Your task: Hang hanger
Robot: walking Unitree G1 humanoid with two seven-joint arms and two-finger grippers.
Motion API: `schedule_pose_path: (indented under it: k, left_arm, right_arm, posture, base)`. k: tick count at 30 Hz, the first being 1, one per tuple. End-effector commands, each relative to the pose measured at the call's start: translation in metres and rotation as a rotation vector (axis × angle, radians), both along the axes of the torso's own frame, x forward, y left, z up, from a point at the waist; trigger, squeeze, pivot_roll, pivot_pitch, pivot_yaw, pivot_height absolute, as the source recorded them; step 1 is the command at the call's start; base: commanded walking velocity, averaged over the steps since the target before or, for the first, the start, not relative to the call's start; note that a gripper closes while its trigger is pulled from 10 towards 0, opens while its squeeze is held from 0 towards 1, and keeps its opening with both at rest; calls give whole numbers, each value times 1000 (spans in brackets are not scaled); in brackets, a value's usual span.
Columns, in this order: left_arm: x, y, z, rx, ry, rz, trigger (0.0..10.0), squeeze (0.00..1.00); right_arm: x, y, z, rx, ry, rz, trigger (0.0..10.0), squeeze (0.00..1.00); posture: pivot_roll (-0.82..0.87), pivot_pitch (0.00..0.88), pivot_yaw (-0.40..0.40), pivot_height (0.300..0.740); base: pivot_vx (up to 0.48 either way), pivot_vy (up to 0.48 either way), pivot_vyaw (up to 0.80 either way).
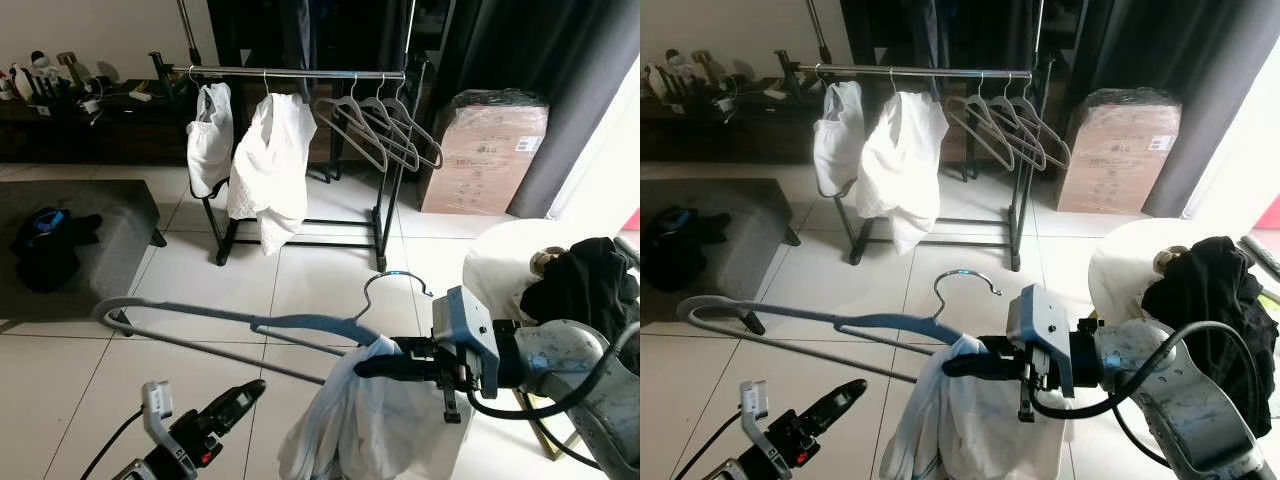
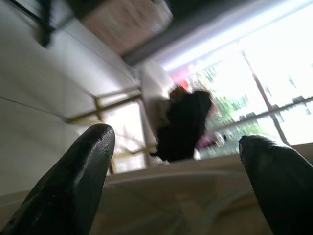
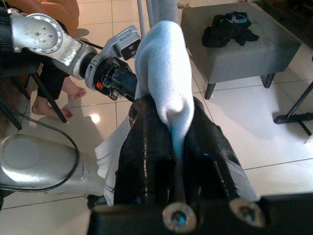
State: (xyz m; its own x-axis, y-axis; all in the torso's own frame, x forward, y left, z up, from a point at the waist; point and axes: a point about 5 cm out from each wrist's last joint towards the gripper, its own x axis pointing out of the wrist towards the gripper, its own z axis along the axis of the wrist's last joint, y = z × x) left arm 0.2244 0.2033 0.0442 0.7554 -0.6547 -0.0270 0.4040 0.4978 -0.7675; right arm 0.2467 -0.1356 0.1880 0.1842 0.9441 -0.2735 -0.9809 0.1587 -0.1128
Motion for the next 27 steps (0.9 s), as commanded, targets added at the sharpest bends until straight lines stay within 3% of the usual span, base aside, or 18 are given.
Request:
schedule_pose_path:
  k: [1, 4, 5, 6, 7, 17, 19, 24, 27]
  left_arm:
    - [-5, -3, -1, 11, -2, -72, 10000, 1000]
    - [-9, -6, -5, 116, -17, -168, 10000, 1000]
    - [-9, -6, -5, 116, -17, -168, 10000, 1000]
    - [-11, -8, -11, 230, -22, -227, 10000, 318]
    - [-12, -11, -13, 283, -32, -260, 10000, 0]
    - [-1, -27, -11, 343, -83, -322, 10000, 0]
    - [5, -30, -17, 390, -75, -319, 10000, 0]
    - [16, -39, -20, 402, -73, -306, 10000, 0]
    - [18, -45, -25, 400, -46, -358, 10000, 0]
  right_arm:
    - [-6, 5, 6, 10, -20, 29, 0, 0]
    - [-8, 7, 4, 9, -17, 33, 0, 0]
    - [-8, 7, 4, 9, -17, 33, 0, 0]
    - [-9, 8, 5, 12, -17, 35, 0, 0]
    - [-9, 9, 5, 13, -17, 39, 0, 0]
    - [-10, 14, 7, 9, -26, 56, 0, 0]
    - [-10, 15, 7, 6, -25, 68, 0, 0]
    - [-9, 15, 7, -7, -22, 84, 0, 0]
    - [-9, 17, 7, -19, -24, 97, 0, 0]
  posture:
    - [-121, 127, -13, 740]
    - [-116, 128, -14, 740]
    - [-116, 128, -14, 740]
    - [-116, 129, -17, 740]
    - [-113, 128, -18, 740]
    - [-118, 122, -20, 740]
    - [-119, 121, -24, 740]
    - [-120, 120, -33, 740]
    - [-122, 131, -32, 740]
  base:
    - [0, 0, 0]
    - [0, 0, 0]
    - [0, 0, 0]
    - [0, 0, 0]
    - [0, 0, 0]
    - [0, 0, 0]
    - [0, 0, 0]
    - [0, 0, 0]
    - [0, 0, 0]
